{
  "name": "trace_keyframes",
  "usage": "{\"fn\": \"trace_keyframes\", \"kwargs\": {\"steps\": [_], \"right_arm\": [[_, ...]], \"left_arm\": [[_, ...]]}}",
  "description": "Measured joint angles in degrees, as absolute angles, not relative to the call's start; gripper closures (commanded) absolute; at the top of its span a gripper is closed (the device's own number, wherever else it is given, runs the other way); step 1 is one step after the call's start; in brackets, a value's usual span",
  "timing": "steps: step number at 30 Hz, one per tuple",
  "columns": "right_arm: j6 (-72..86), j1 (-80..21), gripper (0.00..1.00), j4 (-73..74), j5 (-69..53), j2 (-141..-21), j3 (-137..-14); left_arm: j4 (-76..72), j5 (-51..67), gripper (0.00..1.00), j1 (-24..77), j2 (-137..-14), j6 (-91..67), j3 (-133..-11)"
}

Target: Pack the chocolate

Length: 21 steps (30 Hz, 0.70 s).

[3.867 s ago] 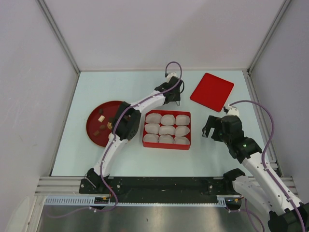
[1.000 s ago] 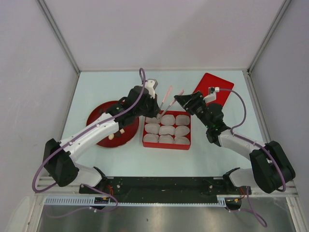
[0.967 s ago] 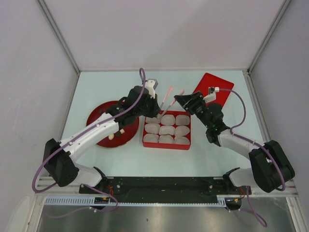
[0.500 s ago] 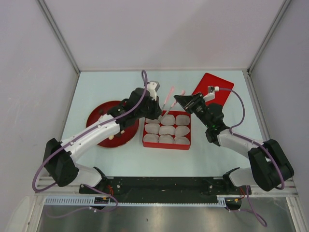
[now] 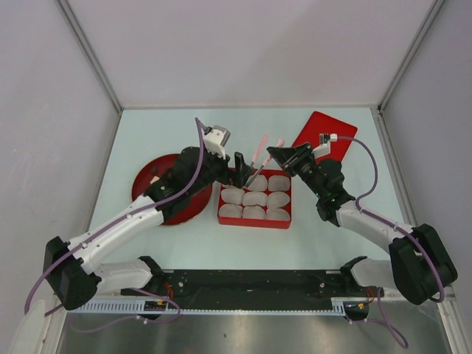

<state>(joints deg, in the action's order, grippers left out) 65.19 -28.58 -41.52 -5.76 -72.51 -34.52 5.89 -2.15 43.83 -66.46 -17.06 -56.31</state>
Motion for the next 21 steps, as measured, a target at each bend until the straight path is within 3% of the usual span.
{"fn": "trace_keyframes", "kwargs": {"steps": [9,21], "right_arm": [[67.4,-30.0,1.0,-39.5,-3.4,-70.9,-34.5],[68.4,-30.8,1.0,-38.4,-1.7,-69.8,-34.5]], "left_arm": [[0.1,0.0,0.02,44.8,-67.0,-16.6,-52.8],[-2.1,0.6,0.26,47.2,-73.1,-21.3,-52.4]]}}
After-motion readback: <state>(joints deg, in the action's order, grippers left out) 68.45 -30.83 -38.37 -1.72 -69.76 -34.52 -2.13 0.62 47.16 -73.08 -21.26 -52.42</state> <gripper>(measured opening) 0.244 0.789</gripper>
